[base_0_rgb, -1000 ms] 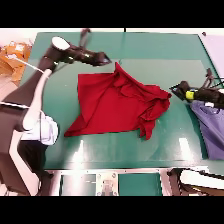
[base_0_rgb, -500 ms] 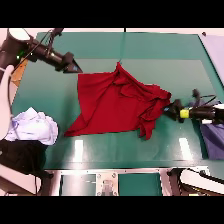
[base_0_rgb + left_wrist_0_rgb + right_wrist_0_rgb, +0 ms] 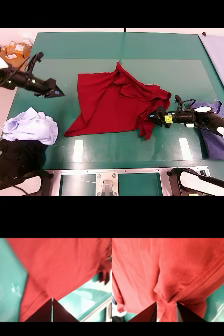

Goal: Fold the shirts.

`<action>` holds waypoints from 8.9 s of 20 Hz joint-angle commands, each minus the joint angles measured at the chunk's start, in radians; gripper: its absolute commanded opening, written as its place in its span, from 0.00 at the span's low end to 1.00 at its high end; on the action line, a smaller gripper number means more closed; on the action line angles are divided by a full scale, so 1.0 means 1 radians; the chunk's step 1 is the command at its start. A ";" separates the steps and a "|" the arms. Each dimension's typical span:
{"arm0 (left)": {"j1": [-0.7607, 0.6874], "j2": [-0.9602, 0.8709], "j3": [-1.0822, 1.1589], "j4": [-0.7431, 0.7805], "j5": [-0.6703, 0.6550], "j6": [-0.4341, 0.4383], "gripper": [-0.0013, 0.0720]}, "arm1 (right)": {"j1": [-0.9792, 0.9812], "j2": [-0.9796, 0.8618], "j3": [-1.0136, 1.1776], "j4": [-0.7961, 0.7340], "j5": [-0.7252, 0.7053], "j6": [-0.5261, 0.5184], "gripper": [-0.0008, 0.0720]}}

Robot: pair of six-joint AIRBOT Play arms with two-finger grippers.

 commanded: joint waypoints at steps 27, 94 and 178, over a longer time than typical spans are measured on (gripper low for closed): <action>0.028 0.034 -0.094 0.289 0.023 -0.096 0.29 | -0.449 0.192 0.415 -0.666 0.293 0.394 0.04; -0.146 -0.277 0.315 0.092 0.467 -0.071 0.05 | -0.071 0.028 0.425 -0.158 -0.516 0.000 0.04; -0.304 0.174 -0.658 0.103 0.597 -0.331 0.05 | -0.294 0.372 -0.109 -0.540 0.182 0.298 0.04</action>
